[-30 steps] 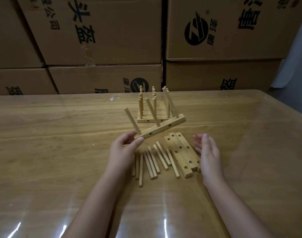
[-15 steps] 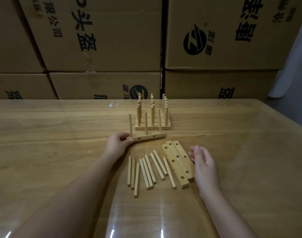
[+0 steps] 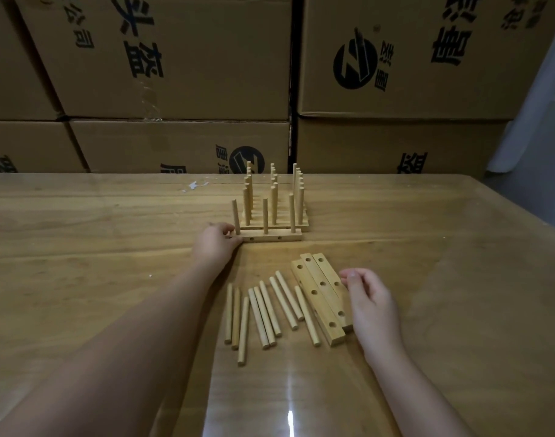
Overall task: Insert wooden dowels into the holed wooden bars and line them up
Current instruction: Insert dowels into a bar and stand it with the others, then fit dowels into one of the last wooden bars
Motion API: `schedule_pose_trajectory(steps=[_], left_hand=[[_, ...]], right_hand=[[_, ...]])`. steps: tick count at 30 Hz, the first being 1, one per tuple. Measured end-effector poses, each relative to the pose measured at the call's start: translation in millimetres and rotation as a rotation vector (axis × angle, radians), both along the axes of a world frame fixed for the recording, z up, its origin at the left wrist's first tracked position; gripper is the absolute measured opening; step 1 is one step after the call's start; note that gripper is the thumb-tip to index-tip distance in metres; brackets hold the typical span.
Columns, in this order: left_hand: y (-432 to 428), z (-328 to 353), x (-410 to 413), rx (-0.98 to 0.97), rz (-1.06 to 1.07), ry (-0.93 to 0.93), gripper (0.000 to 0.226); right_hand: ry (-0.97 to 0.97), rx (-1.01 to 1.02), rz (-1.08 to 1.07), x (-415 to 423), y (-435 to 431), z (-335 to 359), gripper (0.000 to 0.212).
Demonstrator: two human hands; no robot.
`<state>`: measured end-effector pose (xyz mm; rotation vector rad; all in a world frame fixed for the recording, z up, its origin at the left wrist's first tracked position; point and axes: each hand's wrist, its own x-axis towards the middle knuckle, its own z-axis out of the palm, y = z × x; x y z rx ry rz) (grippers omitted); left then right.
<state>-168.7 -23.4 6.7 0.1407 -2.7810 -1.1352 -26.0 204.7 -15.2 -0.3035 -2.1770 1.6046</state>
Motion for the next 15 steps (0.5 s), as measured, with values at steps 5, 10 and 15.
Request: schedule_pose_trajectory(steps=[5,10,15], left_hand=[[10.4,2.0,-4.9,-0.09,-0.022,0.019,0.038],[18.0,4.3,-7.8,-0.098,0.006,0.017,0.033],[17.9,5.8,-2.9,-0.087,0.016,0.026,0.034]], right_hand=[[0.029,0.006,0.003,-0.3,-1.2,2.4,0.022],[0.046,0.017,0.002,2.1,-1.4,4.2,0.024],[0.042,0.063,-0.012,2.6,-2.9,5.8,0.021]])
